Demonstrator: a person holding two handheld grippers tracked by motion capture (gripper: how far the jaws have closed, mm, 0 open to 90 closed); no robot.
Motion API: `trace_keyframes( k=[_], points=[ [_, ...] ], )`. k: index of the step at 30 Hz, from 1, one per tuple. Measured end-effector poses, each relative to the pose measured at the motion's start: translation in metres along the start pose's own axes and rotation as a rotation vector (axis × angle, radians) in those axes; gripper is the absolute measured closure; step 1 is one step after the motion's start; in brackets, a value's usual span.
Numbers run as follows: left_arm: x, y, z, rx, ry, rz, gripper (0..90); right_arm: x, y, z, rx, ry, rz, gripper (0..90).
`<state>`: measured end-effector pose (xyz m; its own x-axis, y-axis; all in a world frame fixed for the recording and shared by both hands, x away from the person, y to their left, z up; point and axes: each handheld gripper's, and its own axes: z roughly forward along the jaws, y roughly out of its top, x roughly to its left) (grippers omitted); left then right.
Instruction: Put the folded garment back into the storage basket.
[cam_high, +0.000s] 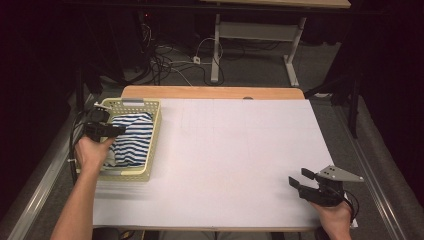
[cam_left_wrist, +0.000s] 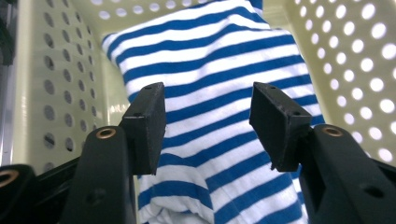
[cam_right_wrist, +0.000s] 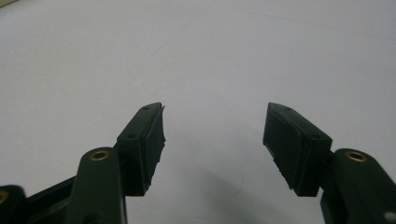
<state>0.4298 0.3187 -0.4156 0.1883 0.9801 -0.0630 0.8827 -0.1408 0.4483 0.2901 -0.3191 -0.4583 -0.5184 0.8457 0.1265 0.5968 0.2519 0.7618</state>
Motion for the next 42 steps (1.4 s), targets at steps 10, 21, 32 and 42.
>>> trace_keyframes(
  k=[10,21,32,42],
  points=[
    [-0.008,-0.002,-0.009,-0.045,-0.049,0.009,42.9,-0.001,0.000,-0.001,-0.002,0.004,0.001,39.5],
    [-0.022,-0.013,-0.022,-0.101,-0.092,0.049,42.9,0.000,0.000,-0.001,-0.006,0.004,0.000,39.5],
    [-0.026,-0.021,-0.030,-0.132,-0.119,0.052,42.8,-0.001,0.000,-0.002,-0.009,0.004,0.006,39.5],
    [-0.030,-0.027,-0.038,-0.164,-0.139,0.060,41.2,-0.001,-0.001,-0.002,-0.010,0.007,0.007,39.5]
  ],
)
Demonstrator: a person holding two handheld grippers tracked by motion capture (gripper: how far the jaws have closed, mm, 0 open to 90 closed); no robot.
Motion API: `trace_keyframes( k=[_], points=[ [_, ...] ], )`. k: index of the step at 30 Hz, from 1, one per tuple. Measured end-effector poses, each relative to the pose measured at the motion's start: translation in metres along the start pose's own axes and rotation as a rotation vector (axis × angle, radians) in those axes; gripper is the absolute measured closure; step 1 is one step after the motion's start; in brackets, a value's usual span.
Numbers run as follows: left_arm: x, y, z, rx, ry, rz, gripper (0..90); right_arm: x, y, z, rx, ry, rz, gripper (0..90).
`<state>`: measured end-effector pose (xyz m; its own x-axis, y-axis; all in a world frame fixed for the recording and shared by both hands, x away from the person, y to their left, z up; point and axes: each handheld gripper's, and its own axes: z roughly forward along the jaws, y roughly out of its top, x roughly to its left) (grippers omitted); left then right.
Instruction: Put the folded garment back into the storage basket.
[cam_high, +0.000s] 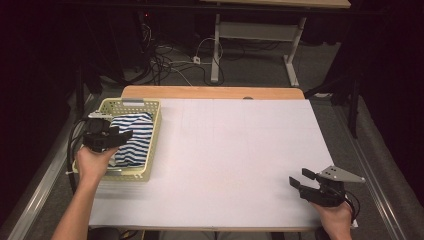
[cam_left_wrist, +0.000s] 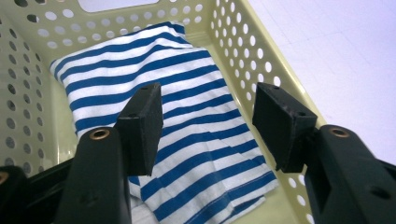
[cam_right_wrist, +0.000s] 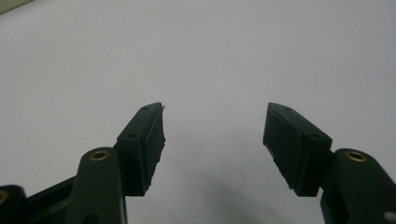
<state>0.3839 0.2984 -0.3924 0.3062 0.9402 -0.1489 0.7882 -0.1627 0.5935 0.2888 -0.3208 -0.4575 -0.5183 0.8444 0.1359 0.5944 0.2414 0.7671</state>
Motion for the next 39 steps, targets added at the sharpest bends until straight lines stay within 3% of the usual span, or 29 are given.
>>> trace_keyframes(
  k=[12,22,39],
  points=[
    [-0.010,-0.007,-0.008,-0.041,-0.028,0.018,40.5,0.000,0.000,0.000,0.000,0.000,0.003,39.4],
    [-0.023,-0.012,-0.018,-0.076,-0.044,0.062,38.7,0.000,0.000,-0.001,-0.002,-0.003,0.008,39.3],
    [-0.036,-0.032,-0.032,-0.159,-0.101,0.056,38.6,0.000,0.000,0.000,0.000,-0.002,0.005,39.3]
  ],
)
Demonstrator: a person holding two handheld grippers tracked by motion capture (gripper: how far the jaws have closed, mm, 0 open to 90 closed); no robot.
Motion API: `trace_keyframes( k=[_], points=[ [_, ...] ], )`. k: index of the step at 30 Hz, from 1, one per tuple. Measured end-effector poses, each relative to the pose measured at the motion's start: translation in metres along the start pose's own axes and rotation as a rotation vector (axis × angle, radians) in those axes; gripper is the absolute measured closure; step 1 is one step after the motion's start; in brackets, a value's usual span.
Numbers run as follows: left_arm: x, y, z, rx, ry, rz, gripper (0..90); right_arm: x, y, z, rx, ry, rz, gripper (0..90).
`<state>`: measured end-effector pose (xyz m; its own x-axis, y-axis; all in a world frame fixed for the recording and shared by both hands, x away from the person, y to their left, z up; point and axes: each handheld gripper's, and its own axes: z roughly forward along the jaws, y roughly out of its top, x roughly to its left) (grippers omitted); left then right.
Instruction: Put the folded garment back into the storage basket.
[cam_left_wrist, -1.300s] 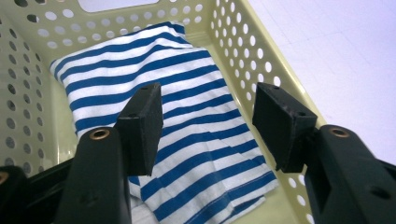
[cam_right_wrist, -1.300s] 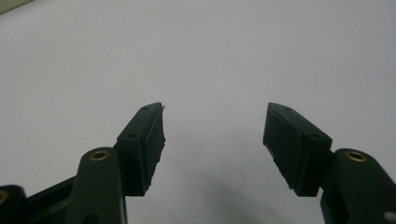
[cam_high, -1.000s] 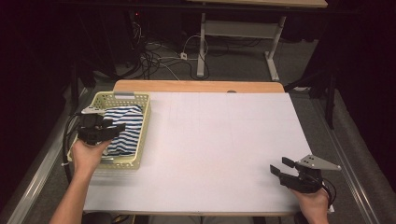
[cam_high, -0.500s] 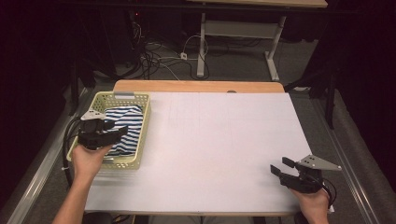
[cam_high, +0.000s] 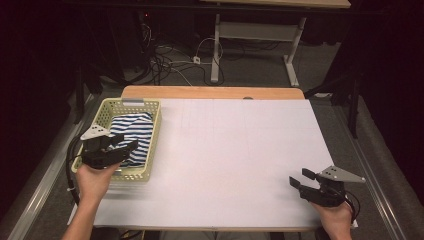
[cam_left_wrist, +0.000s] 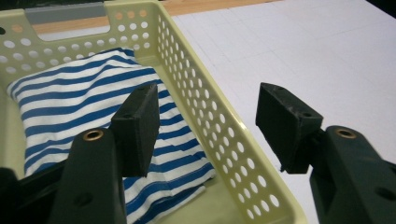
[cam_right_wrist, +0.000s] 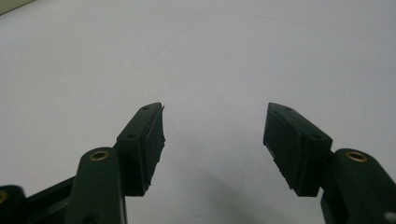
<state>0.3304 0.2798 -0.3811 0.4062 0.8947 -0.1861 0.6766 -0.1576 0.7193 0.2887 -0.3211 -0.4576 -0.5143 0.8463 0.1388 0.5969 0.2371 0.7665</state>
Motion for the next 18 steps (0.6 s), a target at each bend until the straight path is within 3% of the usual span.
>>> trace_keyframes(
  k=[10,18],
  points=[
    [-0.012,-0.009,-0.006,-0.024,-0.017,0.022,37.7,0.000,0.000,0.000,0.000,0.000,0.002,39.3],
    [-0.019,-0.018,-0.009,-0.037,-0.028,0.014,37.4,0.000,0.000,-0.001,-0.002,-0.001,0.001,39.3]
  ],
)
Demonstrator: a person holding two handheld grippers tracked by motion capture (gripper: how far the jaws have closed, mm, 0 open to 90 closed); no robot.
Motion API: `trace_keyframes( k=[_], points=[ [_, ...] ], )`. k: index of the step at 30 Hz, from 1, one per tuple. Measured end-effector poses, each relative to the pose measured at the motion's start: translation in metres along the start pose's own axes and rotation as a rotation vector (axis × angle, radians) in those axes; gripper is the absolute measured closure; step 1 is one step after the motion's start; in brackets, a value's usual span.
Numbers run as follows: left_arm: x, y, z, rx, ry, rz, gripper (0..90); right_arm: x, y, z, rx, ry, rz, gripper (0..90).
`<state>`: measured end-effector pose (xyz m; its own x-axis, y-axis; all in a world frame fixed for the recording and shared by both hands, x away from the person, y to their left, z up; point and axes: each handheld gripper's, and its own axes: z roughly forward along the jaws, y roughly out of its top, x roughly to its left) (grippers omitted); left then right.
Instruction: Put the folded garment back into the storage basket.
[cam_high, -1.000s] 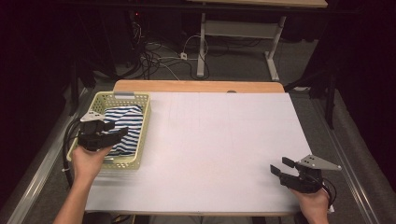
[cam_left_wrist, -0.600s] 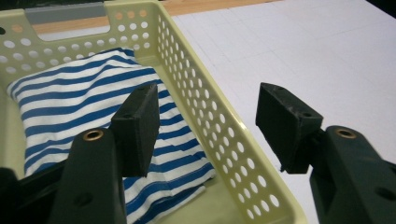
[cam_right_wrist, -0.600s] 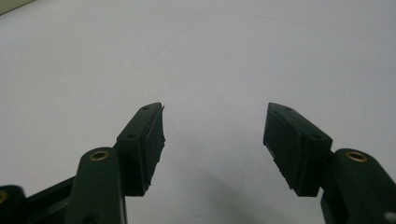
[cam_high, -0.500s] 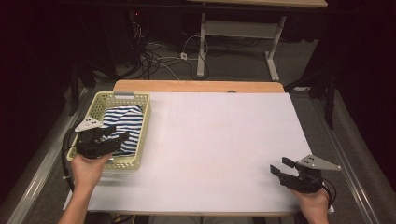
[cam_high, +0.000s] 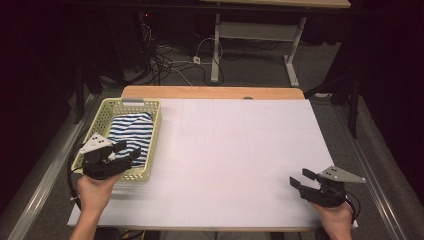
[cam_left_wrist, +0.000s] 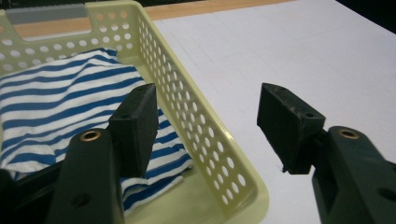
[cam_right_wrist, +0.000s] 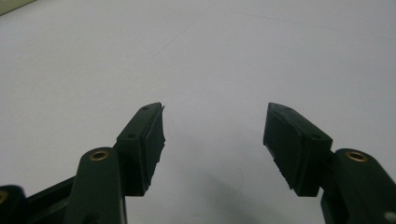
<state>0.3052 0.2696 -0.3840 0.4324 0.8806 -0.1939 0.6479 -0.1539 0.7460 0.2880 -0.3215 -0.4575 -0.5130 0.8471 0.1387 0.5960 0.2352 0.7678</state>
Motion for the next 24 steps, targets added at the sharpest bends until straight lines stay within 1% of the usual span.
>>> trace_keyframes(
  k=[13,17,24],
  points=[
    [-0.008,-0.017,0.000,-0.024,-0.014,-0.010,37.4,0.001,0.000,0.000,0.001,-0.001,0.000,39.2],
    [-0.012,-0.022,-0.001,-0.029,-0.015,-0.006,37.3,0.003,0.000,-0.001,0.000,-0.001,-0.008,39.2],
    [-0.016,-0.029,-0.002,-0.047,-0.017,0.005,37.3,0.002,0.000,-0.004,-0.016,0.000,0.004,39.2]
  ],
)
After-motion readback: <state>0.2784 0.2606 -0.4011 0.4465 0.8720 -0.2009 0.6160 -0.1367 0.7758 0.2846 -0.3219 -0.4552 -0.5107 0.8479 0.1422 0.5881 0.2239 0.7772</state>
